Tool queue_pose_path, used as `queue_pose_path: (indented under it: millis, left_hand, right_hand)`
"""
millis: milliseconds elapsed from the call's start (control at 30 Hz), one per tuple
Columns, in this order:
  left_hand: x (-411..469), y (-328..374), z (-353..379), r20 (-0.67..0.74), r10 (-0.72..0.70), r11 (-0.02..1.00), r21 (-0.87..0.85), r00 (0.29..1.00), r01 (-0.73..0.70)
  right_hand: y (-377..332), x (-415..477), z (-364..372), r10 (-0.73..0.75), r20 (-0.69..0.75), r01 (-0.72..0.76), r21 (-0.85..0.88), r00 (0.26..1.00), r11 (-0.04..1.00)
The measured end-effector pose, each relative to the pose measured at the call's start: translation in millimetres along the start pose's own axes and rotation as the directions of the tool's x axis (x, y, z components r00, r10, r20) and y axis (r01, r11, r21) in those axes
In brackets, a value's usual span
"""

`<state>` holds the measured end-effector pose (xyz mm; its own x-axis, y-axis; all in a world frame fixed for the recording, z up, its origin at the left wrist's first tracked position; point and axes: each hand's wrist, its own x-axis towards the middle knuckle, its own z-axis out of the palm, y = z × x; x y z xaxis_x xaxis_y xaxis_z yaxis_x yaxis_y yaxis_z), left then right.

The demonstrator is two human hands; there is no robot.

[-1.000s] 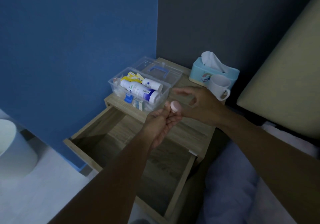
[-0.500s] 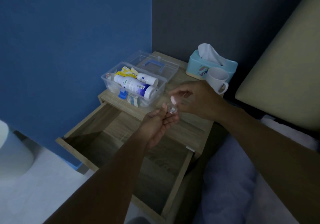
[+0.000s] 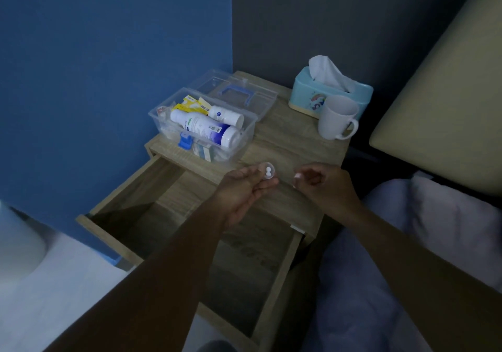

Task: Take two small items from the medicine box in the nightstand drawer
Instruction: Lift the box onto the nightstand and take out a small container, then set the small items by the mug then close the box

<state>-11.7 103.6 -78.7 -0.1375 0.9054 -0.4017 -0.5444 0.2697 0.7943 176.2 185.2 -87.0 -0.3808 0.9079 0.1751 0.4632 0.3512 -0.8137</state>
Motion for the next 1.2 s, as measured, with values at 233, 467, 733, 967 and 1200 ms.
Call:
queue_pose_path:
  millis: [233, 467, 733, 967, 1200]
  left_hand:
    - [8, 4, 5, -0.125, 0.07, 0.912, 0.41, 0.99, -0.013]
    - [22, -6, 8, -0.114, 0.338, 0.656, 0.74, 0.934, -0.147]
    - [31, -12, 21, -0.057, 0.492, 0.48, 0.85, 0.869, -0.216]
    - [27, -11, 25, -0.009, 0.482, 0.414, 0.884, 0.876, -0.219]
    - [22, 2, 12, 0.108, 0.499, 0.242, 0.935, 0.86, -0.258]
  right_hand:
    - [16, -19, 8, -0.014, -0.067, 0.013, -0.017, 0.998, 1.0]
    - [22, -23, 5, -0.035, 0.036, 0.041, -0.184, 0.999, 0.982]
    - [21, -23, 6, 0.077, 0.052, -0.072, -0.08, 0.996, 0.994]
    - [25, -19, 5, 0.089, 0.074, -0.085, -0.055, 0.993, 0.995]
    - [25, -17, 7, 0.161, -0.022, -0.161, 0.019, 0.987, 0.987]
